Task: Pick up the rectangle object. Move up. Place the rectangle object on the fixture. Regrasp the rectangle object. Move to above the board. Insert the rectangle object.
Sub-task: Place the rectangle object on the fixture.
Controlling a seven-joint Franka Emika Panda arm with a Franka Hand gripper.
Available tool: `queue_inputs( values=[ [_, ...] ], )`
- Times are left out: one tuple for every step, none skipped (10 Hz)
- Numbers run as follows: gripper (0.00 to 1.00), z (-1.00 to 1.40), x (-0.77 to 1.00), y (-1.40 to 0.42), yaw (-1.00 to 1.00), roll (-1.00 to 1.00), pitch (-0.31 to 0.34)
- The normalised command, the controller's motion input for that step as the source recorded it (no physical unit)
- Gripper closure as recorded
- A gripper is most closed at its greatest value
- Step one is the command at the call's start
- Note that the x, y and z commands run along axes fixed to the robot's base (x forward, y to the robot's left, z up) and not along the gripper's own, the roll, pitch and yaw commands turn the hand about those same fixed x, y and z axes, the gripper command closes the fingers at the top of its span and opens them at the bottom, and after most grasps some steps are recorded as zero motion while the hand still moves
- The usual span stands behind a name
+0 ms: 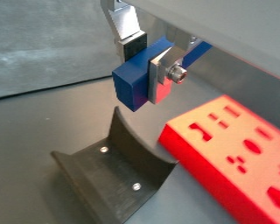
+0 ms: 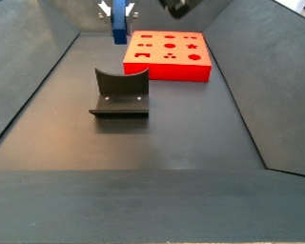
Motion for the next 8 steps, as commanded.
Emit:
queue_inputs(
  values=[
    [1.00, 0.00, 0.11, 0.05, -0.10, -0.43, 0.157],
    [1.00, 0.00, 0.09, 0.04, -0.10, -0.28, 0.126],
    [1.00, -1.00, 0.10, 0.06, -0.06, -1.00, -0.004],
    [1.00, -1.00, 0.10, 0.07, -0.07, -1.00, -0.012],
    [1.00, -1.00, 0.11, 0.07, -0.07, -1.00, 0.007],
    [1.00, -1.00, 0.12, 0.07, -0.07, -1.00, 0.023],
    [1.00, -1.00, 0.13, 0.08, -0.07, -1.00, 0.063],
    [1.00, -1.00, 0.14, 0.09, -0.08, -1.00, 0.078]
  ],
)
